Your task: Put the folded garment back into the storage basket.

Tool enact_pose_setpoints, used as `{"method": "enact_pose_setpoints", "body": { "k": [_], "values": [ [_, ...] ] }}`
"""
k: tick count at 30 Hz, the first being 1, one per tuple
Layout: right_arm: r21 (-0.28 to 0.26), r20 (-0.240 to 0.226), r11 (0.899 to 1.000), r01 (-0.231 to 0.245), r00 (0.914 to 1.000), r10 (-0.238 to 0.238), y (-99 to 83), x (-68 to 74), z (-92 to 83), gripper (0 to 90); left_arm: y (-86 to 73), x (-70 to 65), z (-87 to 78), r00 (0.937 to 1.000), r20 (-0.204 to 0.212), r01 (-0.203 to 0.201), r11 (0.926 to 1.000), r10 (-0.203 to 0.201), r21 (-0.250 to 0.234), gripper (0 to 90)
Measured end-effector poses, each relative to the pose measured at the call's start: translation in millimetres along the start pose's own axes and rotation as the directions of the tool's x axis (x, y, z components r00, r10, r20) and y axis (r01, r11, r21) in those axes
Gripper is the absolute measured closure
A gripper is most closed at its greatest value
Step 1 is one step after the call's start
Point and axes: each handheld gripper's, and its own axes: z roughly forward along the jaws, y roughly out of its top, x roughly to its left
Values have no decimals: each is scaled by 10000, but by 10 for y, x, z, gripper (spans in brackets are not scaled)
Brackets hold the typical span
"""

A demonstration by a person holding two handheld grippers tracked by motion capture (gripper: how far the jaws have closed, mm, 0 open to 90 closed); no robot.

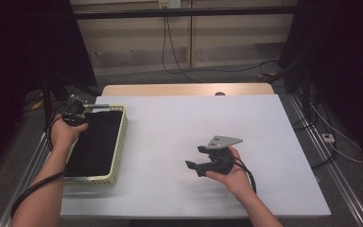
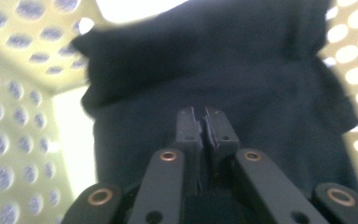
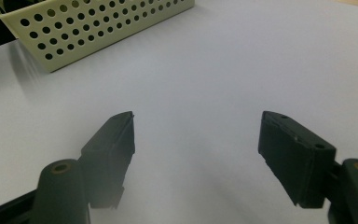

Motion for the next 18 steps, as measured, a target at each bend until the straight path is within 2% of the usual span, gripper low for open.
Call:
{"method": "enact_pose_setpoints", "body": {
  "k": [3,5,7,8,9,13,18],
  "values": [
    [37,-41,10000,-30,10000,30,-9,7,15,278,-86,85,61,9995,-123,297,9996,-297,17,890],
    [58,-37,10000,-56,10000,56,-10,8,26,278,-136,116,111,9995,-259,206,9989,-194,433,900],
    [25,-57,10000,-45,10000,45,-7,12,28,278,-175,128,157,9987,-480,200,9984,-175,520,900],
    [34,-60,10000,-24,10000,24,-6,15,27,278,-190,141,167,9992,-329,261,9986,-246,452,900],
    [42,-50,10000,-3,10000,4,-8,16,26,277,-196,140,168,9988,-337,374,9986,-361,380,900],
    [95,-86,9999,-58,9999,59,-21,-3,35,276,-188,146,140,9988,-284,408,9987,-399,299,891],
    [167,-34,9999,15,10000,-15,-31,-14,39,273,-168,121,81,9983,-70,585,9983,-585,-75,797]
  ]
}}
